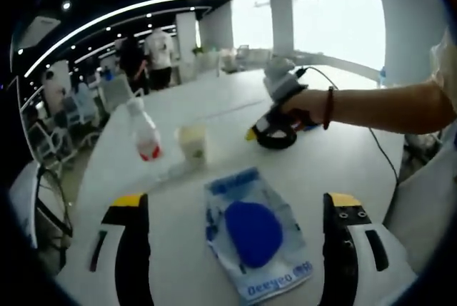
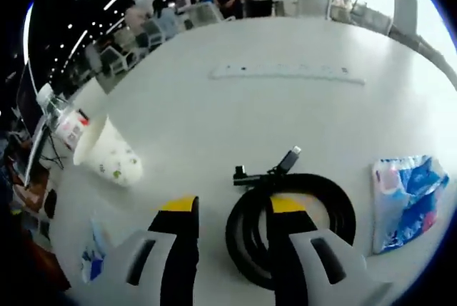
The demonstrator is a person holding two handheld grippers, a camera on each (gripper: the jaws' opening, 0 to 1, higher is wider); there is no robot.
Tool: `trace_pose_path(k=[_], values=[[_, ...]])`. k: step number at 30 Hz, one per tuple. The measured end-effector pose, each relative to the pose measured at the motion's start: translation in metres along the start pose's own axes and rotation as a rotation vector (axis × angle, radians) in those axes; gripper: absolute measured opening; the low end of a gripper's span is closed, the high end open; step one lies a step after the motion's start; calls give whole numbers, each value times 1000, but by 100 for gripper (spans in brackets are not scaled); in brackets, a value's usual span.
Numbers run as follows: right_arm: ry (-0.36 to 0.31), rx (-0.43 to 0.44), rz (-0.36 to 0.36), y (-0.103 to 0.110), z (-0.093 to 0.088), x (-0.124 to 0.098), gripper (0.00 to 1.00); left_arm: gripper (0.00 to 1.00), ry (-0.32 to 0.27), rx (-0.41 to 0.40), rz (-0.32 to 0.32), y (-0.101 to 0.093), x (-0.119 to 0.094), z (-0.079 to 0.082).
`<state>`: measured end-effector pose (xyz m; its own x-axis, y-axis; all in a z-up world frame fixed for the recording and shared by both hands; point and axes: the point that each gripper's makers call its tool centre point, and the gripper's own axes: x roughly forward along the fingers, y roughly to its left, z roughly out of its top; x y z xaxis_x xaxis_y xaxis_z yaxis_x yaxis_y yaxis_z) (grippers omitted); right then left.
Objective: Arrange the tabletop items into an orderly group along one side of the table until the central work area is clear of visible clutter.
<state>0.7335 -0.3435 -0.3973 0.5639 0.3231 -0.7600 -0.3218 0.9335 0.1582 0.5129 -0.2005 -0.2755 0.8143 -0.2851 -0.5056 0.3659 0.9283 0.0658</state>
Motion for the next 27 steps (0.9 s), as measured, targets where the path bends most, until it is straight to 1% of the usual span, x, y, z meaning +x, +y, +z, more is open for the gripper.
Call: trace_pose_path(k=[1,3,4,5,9,10,12,13,15,20,21,23,27], values=[[-2,12,-34,-5,0,1,28,99,0,1,0,0,-1,0],[-1,3,-74,-12,-1,0,20,98,5,4,2,1,-2,-1],[1,2,-80,-13,-2,0,17,98,6,5,3,2,-2,-1],[-1,4,-69,-12,-2,0,17,98,8,3,6,2,-3,-1],[-1,21,-73,-12,-2,-2,16,98,3,-2,7,3,-3,0],[-5,34,-72,-12,-3,-4,15,98,11,-5,11,4,-3,-1],[-2,78,-40,-8,-6,-6,12,99,16,-5,18,5,-4,-3],[11,106,-45,-9,-9,-8,10,99,19,-6,19,5,-4,-4],[7,108,-25,-8,-10,-8,9,99,23,-15,23,6,-4,-5],[-2,117,-4,-5,-15,-12,7,98,20,-11,27,6,-5,-4],[-15,125,8,-3,-14,-15,7,98,21,-9,27,6,-4,-4],[-39,107,13,-1,-10,-21,7,98,22,-3,25,6,-4,-4],[-78,99,39,3,-2,-32,6,98,25,3,24,5,-3,-4]])
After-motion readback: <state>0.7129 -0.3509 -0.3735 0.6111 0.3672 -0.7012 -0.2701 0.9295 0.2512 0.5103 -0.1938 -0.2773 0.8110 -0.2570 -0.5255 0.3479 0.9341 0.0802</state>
